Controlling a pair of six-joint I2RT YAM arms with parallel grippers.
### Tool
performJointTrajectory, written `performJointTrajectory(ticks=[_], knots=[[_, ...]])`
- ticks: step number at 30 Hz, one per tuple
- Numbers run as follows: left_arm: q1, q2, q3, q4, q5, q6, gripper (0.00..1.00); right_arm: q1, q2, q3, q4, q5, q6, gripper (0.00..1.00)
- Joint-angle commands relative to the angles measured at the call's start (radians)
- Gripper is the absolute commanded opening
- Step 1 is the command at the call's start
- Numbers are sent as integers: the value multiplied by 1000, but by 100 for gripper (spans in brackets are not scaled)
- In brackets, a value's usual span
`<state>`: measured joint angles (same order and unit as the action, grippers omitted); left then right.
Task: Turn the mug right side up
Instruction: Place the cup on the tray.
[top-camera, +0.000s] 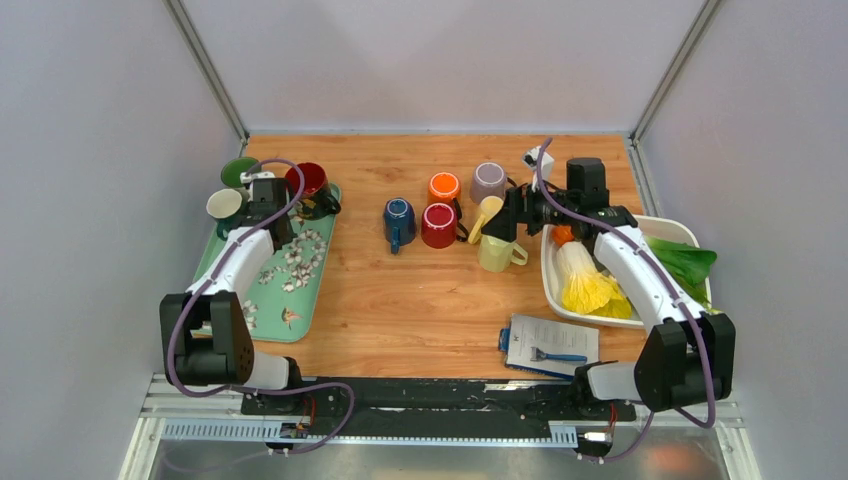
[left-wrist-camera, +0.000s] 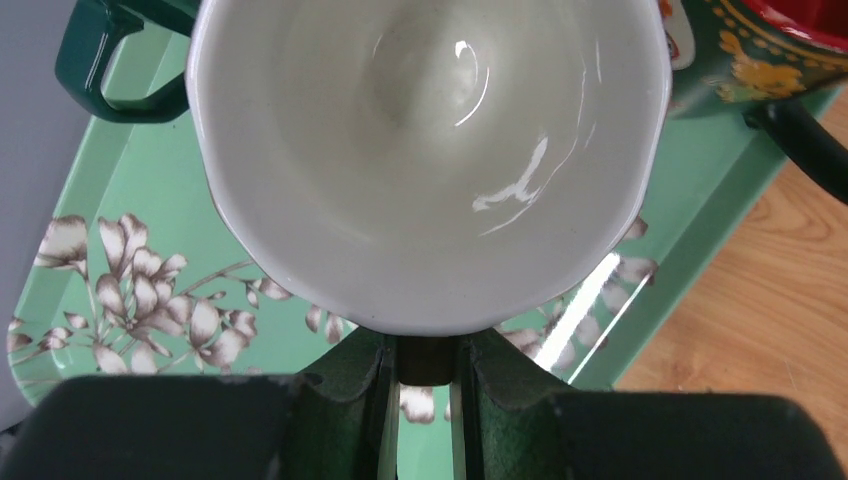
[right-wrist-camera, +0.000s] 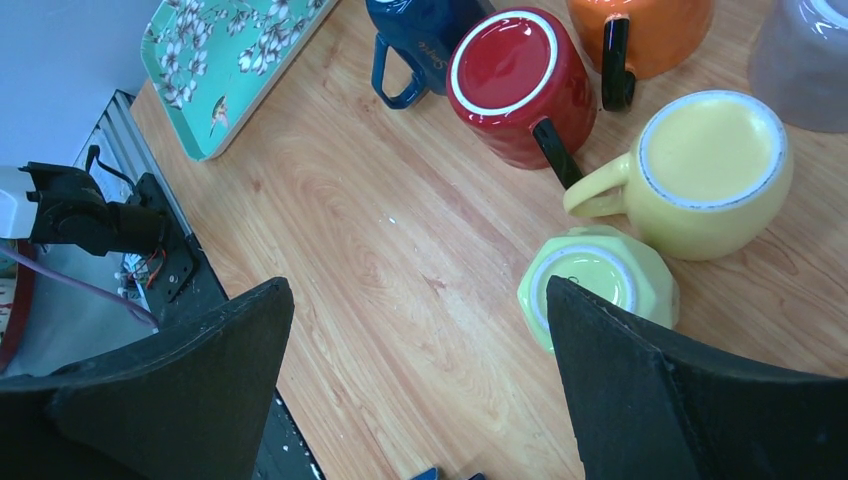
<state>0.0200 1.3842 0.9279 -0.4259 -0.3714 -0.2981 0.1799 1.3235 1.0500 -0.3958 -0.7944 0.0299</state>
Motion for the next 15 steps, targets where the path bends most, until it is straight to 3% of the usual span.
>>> performJointTrajectory(ticks=[1,15], knots=[[48,24,29,152,-12,-40,0,-3,18,57,-16,-9,-25,100],[68,116,26,241,-15,8,0,58,116,150,-110,44,-103,100]])
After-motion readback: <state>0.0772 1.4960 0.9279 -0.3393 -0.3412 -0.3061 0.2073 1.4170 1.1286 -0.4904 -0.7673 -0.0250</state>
